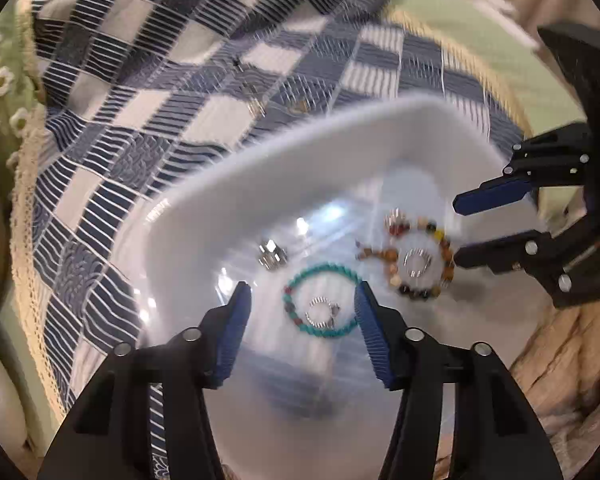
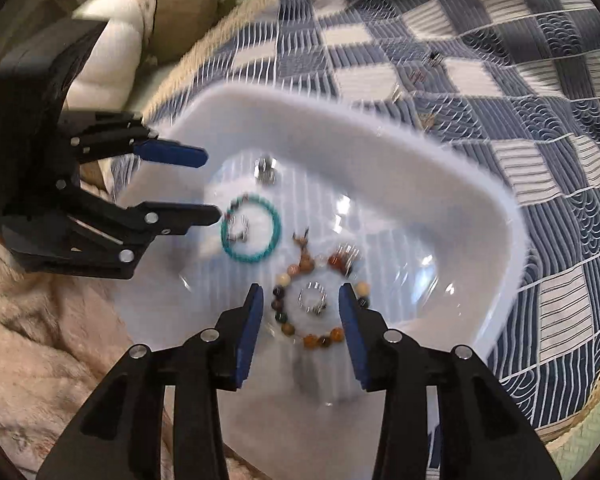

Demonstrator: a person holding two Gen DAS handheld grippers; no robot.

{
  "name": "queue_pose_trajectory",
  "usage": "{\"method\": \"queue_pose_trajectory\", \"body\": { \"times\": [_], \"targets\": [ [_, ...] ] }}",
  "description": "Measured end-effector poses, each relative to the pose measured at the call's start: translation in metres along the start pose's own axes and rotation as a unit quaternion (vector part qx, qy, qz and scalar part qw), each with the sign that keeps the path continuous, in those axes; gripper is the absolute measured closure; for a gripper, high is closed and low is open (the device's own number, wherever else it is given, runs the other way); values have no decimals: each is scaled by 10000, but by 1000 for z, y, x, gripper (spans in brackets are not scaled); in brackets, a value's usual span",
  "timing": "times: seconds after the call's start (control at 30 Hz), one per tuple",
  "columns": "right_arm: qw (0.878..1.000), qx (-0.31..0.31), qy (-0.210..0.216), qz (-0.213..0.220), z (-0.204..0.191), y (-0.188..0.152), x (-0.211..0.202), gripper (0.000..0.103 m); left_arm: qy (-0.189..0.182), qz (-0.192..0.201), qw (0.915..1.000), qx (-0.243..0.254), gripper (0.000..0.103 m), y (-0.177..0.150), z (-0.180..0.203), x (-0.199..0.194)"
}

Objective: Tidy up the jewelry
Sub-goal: 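Carry both earrings into the white bin and open both grippers, then grasp a gold hoop earring with the right gripper while the left grasps a silver star earring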

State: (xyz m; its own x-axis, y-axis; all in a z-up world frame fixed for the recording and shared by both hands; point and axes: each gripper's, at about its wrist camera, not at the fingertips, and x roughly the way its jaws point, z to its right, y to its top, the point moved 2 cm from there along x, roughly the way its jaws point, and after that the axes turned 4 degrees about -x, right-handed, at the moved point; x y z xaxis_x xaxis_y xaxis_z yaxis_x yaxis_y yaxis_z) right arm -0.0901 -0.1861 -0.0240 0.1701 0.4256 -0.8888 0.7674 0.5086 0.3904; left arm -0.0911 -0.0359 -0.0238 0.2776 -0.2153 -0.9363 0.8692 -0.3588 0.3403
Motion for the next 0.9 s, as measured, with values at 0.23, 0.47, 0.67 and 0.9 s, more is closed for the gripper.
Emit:
{"method": "queue_pose_trajectory", "body": {
  "times": [0.23, 0.47, 0.67, 0.9],
  "targets": [
    [9925, 758, -436, 857, 50, 38, -39, 33, 585, 540, 9883, -1302, 34, 52, -62, -23],
    [9819, 1151, -1218, 881, 105, 89, -13, 28, 797, 526, 9777, -1869, 18, 113, -101, 10],
    [9810, 1256, -1383, 526, 126, 107, 27, 28, 383, -161, 9897, -1367, 18, 159, -90, 71],
    [9828, 1356, -1215, 299, 136, 107, 46, 28, 136, -681, 9921, -1041, 23, 176, -75, 118]
  ]
}}
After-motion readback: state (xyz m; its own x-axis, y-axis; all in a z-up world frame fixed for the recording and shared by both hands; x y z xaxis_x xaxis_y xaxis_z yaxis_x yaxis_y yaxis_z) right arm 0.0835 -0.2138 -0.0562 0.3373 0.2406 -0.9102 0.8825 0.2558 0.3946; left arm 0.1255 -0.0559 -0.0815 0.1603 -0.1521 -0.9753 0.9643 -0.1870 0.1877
